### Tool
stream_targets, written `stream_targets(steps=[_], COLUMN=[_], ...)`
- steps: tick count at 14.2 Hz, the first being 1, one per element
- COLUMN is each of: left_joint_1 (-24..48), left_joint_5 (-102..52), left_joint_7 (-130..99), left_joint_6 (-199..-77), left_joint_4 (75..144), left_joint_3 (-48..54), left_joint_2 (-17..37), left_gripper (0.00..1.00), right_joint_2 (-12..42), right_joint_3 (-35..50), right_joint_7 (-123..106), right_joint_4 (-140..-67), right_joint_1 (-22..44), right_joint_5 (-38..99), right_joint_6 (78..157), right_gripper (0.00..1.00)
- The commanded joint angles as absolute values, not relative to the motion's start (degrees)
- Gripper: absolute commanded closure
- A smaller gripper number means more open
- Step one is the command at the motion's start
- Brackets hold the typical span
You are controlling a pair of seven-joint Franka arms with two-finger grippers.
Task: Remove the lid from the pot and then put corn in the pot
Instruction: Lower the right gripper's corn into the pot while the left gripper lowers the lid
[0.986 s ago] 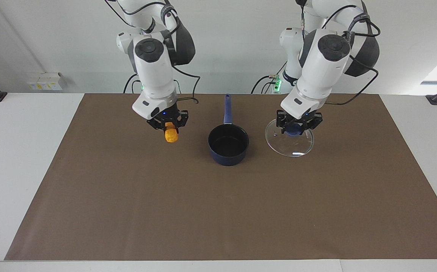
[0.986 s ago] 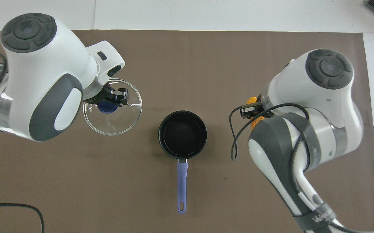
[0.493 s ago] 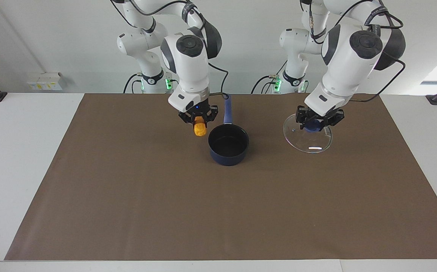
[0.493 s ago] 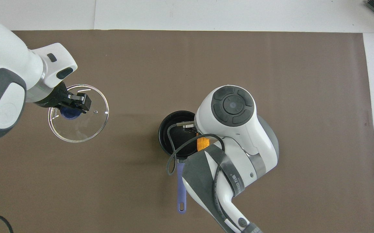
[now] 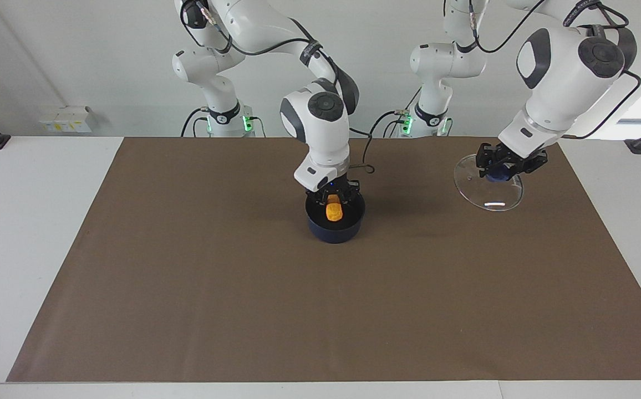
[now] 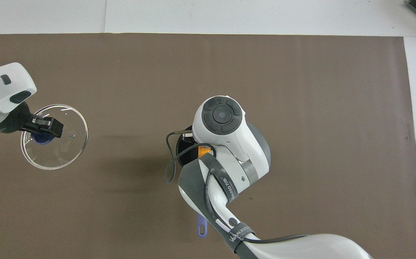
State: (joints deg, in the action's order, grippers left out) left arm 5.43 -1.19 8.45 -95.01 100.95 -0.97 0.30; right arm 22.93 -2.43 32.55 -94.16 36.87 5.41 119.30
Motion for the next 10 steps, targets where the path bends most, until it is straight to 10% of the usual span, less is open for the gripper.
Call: stream_targets(steps=[1, 8, 10], left_joint_1=[2.21, -0.88, -2.28], left_joint_5=[-1.23, -1.23, -1.23], left_joint_7=[13.0, 13.71, 13.71], left_joint_6=[-99.49, -105.55, -108.88], left_joint_4=[108.18, 111.62, 113.46], left_joint_3=[-0.44, -0.44, -0.44], left_joint_2=[-4.57, -2.03, -0.62], left_gripper=[1.0, 1.0, 1.0], right_joint_2=[22.41, 21.97, 21.71], right_joint_3=[-1.93, -1.85, -1.85], right_joint_7=[33.92, 33.75, 33.58], right_joint_4=[-94.74, -98.44, -99.31], right_joint_1=[36.73, 37.71, 37.62], right_joint_5=[6.15, 6.42, 6.42], right_joint_6=[118.39, 121.81, 121.82], right_gripper=[1.0, 0.99, 0.76])
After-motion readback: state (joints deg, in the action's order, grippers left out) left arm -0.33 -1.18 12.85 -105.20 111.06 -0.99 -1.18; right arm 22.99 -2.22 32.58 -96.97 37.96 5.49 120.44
